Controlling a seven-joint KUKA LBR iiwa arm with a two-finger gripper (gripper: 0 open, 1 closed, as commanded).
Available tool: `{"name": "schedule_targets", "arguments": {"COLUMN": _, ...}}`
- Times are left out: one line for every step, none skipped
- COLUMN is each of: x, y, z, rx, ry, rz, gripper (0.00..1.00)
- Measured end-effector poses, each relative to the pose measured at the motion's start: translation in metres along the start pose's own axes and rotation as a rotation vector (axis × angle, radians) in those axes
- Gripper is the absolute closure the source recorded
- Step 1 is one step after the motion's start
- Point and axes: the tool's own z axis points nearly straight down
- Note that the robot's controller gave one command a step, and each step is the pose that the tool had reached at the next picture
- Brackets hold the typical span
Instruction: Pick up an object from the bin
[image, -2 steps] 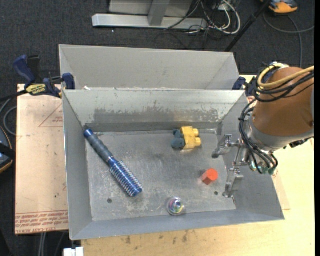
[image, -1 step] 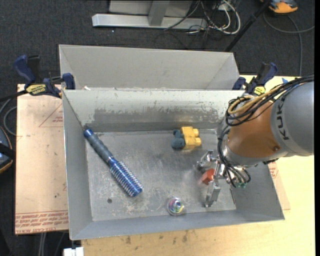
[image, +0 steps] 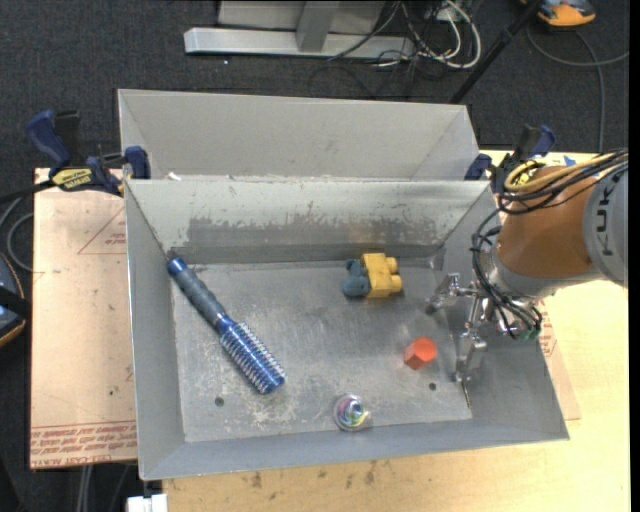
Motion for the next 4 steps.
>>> {"name": "schedule_targets", "arguments": {"x": 0.041, "y": 0.039, "z": -0.002, "rx": 0.004, "ry": -0.007, "rz": -0.249, "gripper": 0.0}}
{"name": "schedule_targets", "arguments": {"x": 0.001, "y": 0.073, "z": 0.0, "rx": 0.0, "ry": 0.0, "rz": -0.359, "gripper": 0.0}}
{"name": "schedule_targets", "arguments": {"x": -0.001, "y": 0.073, "z": -0.002, "rx": 0.0, "ry": -0.009, "rz": -0.357, "gripper": 1.0}}
{"name": "schedule_targets", "arguments": {"x": 0.005, "y": 0.095, "z": -0.169, "rx": 0.0, "ry": -0.003, "rz": -0.381, "gripper": 1.0}}
